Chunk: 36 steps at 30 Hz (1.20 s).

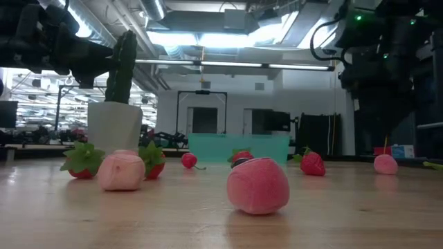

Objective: Pick and placing Produce into tupperware
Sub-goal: Put the peach into the container

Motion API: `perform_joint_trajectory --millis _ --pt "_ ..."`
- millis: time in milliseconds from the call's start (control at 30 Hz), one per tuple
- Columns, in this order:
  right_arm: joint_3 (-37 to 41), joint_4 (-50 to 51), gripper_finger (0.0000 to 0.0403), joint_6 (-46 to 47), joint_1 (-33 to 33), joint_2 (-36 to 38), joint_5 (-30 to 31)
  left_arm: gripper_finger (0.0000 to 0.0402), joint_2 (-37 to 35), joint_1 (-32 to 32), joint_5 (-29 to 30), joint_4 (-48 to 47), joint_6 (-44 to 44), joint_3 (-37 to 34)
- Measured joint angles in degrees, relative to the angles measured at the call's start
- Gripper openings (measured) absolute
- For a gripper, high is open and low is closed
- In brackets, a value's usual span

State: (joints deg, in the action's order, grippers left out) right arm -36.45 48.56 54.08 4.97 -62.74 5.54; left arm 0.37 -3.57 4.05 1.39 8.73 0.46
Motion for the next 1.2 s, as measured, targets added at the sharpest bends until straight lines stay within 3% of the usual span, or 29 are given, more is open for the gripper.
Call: perform_joint_trajectory --millis 500,900,1200 --pt "0.04 -7.12 0.0278 4.46 -10.44 -10.63 0.00 0.0181 -0.01 0.00 -0.02 -0.02 0.09 -0.01" --pt "0.07 -10.28 0.0275 7.40 -11.43 -18.55 0.02 0.0181 -0.01 0.00 -0.02 -0.03 0.09 0.00" --pt "0.07 -10.98 0.0239 10.20 -11.40 -19.32 -0.03 0.0181 -0.01 0.00 -0.04 -0.04 0.11 0.00"
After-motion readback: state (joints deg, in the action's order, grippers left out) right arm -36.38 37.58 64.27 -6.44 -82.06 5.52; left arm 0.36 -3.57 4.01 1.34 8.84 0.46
